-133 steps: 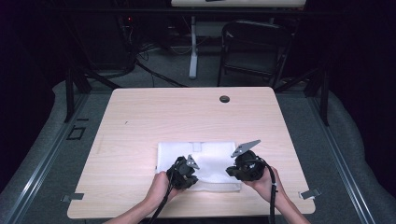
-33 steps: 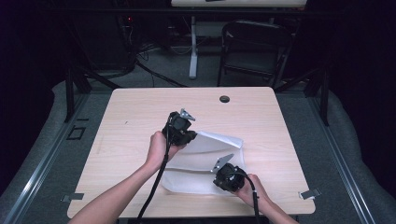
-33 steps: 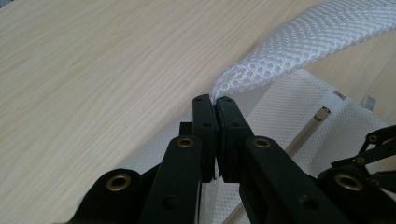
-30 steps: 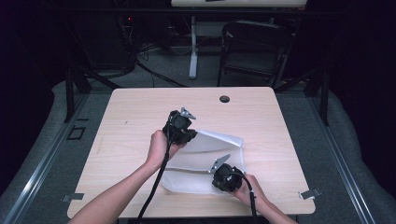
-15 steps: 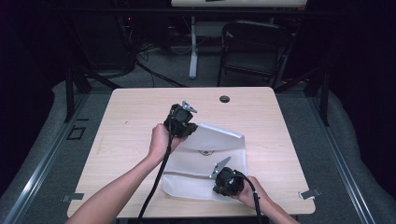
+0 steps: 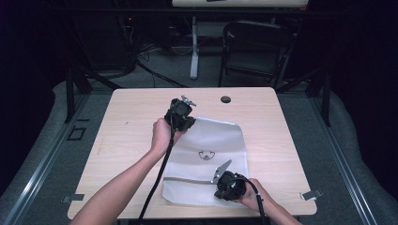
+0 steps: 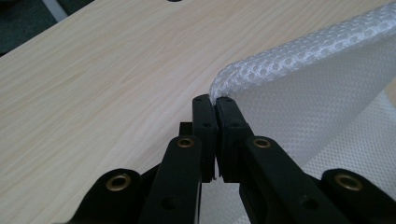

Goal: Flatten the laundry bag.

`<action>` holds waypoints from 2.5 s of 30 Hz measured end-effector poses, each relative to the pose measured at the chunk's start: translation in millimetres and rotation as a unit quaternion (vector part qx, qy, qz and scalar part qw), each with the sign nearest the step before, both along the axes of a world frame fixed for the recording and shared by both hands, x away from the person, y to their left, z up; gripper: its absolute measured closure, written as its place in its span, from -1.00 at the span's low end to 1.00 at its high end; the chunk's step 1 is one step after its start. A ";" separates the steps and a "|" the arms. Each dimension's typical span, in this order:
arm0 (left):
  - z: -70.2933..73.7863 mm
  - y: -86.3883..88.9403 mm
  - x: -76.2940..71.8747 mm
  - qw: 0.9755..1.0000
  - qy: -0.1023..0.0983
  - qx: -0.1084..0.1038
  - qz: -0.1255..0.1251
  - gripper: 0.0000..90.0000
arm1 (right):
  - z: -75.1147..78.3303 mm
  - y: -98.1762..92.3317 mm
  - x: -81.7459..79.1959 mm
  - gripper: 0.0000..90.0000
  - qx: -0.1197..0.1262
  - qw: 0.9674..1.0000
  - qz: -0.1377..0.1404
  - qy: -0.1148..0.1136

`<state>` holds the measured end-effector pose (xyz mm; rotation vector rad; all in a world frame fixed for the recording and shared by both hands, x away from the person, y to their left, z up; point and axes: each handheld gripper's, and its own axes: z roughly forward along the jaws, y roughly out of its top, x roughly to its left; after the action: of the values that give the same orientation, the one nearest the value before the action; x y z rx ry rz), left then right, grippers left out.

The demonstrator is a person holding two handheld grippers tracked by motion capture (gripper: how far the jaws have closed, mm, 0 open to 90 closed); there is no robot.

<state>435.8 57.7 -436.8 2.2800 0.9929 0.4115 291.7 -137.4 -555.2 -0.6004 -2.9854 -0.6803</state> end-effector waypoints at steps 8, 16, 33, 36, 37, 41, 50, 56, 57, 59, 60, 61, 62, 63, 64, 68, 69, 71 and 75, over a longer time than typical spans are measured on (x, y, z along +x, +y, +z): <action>-7.9 1.6 12.4 1.000 0.002 0.011 0.020 0.96 | 0.6 1.5 -0.4 1.00 -0.002 1.000 0.006 -0.004; -20.4 -4.0 23.2 0.999 -0.003 0.026 0.033 0.96 | -0.8 5.6 -1.7 1.00 0.008 1.000 0.008 -0.004; -51.8 -17.4 44.6 0.998 -0.013 0.012 0.065 0.95 | -0.1 7.3 -2.3 1.00 0.004 1.000 0.014 -0.004; -56.8 -19.4 47.5 0.997 -0.014 0.013 0.070 0.95 | -2.8 7.6 -3.6 1.00 0.020 1.000 0.004 0.001; -57.9 -19.4 48.6 0.997 -0.012 0.014 0.070 0.94 | -2.9 7.5 -3.3 1.00 0.021 1.000 0.003 0.001; -62.5 -20.9 53.2 0.997 -0.013 0.017 0.077 0.94 | -2.7 7.4 -2.7 1.00 0.019 1.000 0.004 0.002; -64.9 -27.2 64.4 0.996 -0.011 0.024 0.082 0.90 | -3.2 7.0 -1.0 1.00 0.023 1.000 -0.006 0.012; -64.6 -28.4 68.9 0.996 -0.005 0.025 0.082 0.89 | -2.8 7.1 0.0 1.00 0.021 1.000 -0.008 0.014; -64.4 -28.1 69.6 0.996 -0.003 0.023 0.081 0.87 | -1.2 6.8 1.0 1.00 0.010 1.000 -0.003 0.011; -63.4 -26.9 70.0 0.997 -0.003 0.011 0.081 0.78 | -0.4 6.9 1.6 1.00 0.005 1.000 -0.001 0.010; -63.1 -26.4 70.3 0.997 -0.004 0.007 0.080 0.63 | -0.9 6.9 1.3 1.00 0.008 1.000 -0.003 0.011; -62.1 -25.9 70.3 0.997 -0.004 0.006 0.079 0.54 | -1.1 6.9 1.3 1.00 0.010 1.000 -0.004 0.011; -61.0 -25.3 69.9 0.997 -0.008 0.002 0.078 0.45 | -3.4 7.3 0.1 1.00 0.026 0.999 -0.013 0.015; -59.1 -24.1 69.5 0.997 -0.008 -0.005 0.077 0.31 | -3.6 7.3 0.2 1.00 0.029 0.999 -0.014 0.014; -56.8 -23.1 68.9 0.997 -0.009 -0.003 0.078 0.15 | -2.7 6.9 1.4 1.00 0.023 1.000 -0.008 0.015; -48.2 -17.2 64.9 0.997 -0.018 -0.024 0.073 -0.18 | -2.6 6.8 0.9 0.93 0.036 0.999 -0.017 0.013; -46.2 -15.7 63.7 0.997 -0.019 -0.029 0.069 -0.25 | -1.3 6.3 1.0 0.89 0.033 0.999 -0.020 0.009; -40.7 -11.5 58.2 0.997 -0.022 -0.037 0.060 -0.33 | 2.1 4.2 1.9 0.76 0.035 0.999 -0.025 0.009; -33.3 -3.9 46.5 0.998 -0.029 -0.046 0.043 -0.46 | 11.8 -3.1 3.6 0.51 0.047 0.998 -0.033 0.003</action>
<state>482.4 53.9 -470.1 2.1380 1.0627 0.4560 295.3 -140.5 -543.4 -0.6969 -2.9196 -0.8145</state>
